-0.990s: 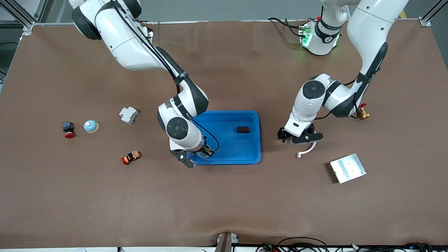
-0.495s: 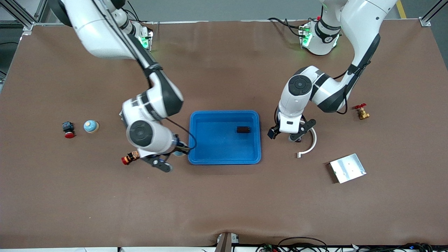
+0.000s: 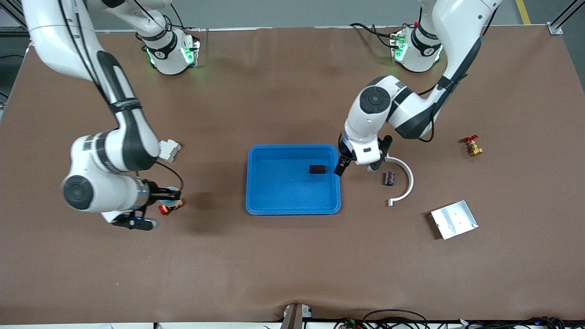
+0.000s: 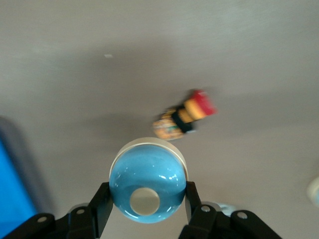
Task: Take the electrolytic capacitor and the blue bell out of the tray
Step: 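Set the bell by the first bell while the left gripper reaches tray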
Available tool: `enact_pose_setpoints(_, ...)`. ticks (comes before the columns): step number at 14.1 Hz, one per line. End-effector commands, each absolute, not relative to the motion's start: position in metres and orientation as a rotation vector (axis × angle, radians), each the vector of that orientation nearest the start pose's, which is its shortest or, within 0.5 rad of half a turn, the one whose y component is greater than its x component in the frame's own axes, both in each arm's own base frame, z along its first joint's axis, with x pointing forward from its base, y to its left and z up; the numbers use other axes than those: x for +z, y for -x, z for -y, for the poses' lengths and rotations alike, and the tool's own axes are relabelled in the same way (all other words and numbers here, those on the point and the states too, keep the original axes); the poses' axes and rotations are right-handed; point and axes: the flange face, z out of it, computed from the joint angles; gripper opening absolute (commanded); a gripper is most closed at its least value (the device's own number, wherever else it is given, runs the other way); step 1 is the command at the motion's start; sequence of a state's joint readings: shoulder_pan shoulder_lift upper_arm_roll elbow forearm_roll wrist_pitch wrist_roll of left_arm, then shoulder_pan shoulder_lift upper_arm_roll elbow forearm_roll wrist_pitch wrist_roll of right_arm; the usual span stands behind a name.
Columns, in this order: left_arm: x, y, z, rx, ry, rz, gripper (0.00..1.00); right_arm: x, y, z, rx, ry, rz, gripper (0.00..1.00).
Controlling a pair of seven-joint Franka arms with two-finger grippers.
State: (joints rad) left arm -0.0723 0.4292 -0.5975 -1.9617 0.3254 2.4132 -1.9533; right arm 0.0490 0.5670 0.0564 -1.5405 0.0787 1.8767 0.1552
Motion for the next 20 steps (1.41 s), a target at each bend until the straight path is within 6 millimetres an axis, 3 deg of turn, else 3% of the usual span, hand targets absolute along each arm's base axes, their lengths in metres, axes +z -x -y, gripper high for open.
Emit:
enact_pose_setpoints(1, 0.322, -0.505, 0.387, -0.027, 2.697, 1.836, 1.00, 0.285, -0.652, -0.018, 0.320, 3.062, 0.038, 0.00)
enact_pose_setpoints(3, 0.322, -0.509, 0.392, -0.009, 2.665, 1.880, 1.00, 0.263, -0.643, 0.004, 0.289, 3.064, 0.124, 0.00)
enact_pose_setpoints(8, 0.333, -0.531, 0.404, 0.032, 2.555, 2.061, 1.00, 0.228, -0.627, 0.012, 0.241, 3.093, 0.135, 0.00)
enact_pose_setpoints(10, 0.321, -0.531, 0.412, 0.051, 2.493, 2.115, 1.00, 0.221, -0.624, 0.013, 0.231, 3.096, 0.132, 0.00)
enact_pose_setpoints(11, 0.314, -0.528, 0.417, 0.067, 2.481, 2.115, 1.00, 0.219, -0.625, 0.014, 0.232, 3.097, 0.130, 0.09)
enact_pose_setpoints(12, 0.303, -0.520, 0.426, 0.086, 2.445, 2.129, 1.00, 0.218, -0.625, 0.014, 0.229, 3.097, 0.121, 0.36)
enact_pose_setpoints(13, 0.289, -0.516, 0.430, 0.105, 2.390, 2.158, 1.00, 0.216, -0.626, 0.013, 0.229, 3.098, 0.108, 0.88)
enact_pose_setpoints(14, 0.279, -0.512, 0.432, 0.094, 2.369, 2.162, 1.00, 0.216, -0.626, 0.013, 0.231, 3.094, 0.100, 1.00)
enact_pose_setpoints(16, 0.254, -0.503, 0.440, 0.060, 2.363, 2.125, 1.00, 0.220, -0.627, 0.014, 0.233, 3.092, 0.088, 1.00)
enact_pose_setpoints(18, 0.236, -0.496, 0.445, 0.029, 2.365, 2.094, 1.00, 0.236, -0.635, 0.013, 0.195, 3.093, 0.098, 1.00)
enact_pose_setpoints(20, 0.223, -0.494, 0.445, -0.003, 2.364, 2.076, 1.00, 0.274, -0.646, 0.011, 0.207, 3.084, 0.101, 1.00)
